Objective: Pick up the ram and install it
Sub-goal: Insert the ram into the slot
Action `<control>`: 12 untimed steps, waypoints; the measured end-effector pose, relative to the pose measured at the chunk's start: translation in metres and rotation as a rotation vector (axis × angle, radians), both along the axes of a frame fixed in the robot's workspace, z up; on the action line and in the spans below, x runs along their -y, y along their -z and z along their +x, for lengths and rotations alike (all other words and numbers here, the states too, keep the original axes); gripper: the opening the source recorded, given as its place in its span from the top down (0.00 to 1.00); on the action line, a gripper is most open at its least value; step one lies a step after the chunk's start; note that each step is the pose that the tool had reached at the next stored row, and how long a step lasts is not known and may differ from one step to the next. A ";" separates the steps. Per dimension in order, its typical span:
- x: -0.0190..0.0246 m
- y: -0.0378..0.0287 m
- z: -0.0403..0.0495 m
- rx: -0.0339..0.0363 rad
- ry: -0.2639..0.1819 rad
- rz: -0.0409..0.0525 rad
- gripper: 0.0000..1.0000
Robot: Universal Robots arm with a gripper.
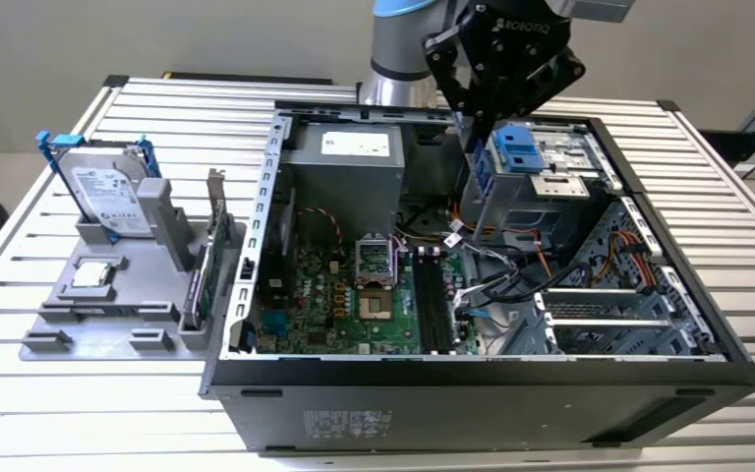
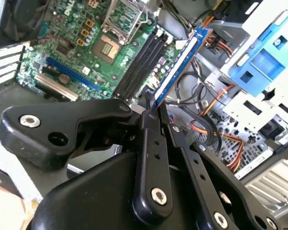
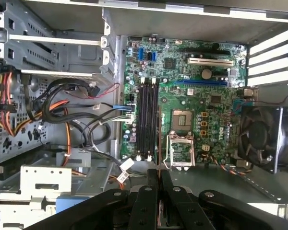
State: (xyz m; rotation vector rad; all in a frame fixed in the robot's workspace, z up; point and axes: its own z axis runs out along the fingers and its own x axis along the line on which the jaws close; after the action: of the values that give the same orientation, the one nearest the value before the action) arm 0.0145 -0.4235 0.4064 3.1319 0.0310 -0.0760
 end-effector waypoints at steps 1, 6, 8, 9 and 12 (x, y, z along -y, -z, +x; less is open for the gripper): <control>-0.0001 0.0000 0.0000 0.0092 0.005 -0.0001 1.00; -0.0002 0.0004 0.0000 0.0288 0.023 -0.0003 1.00; -0.0002 0.0010 0.0000 0.0353 0.027 -0.0005 1.00; -0.0002 0.0012 0.0000 0.0376 0.028 -0.0005 1.00; -0.0002 0.0013 0.0000 0.0384 0.028 -0.0003 1.00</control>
State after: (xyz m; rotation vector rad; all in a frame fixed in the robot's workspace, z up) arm 0.0145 -0.4233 0.4051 3.1329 -0.0131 -0.0162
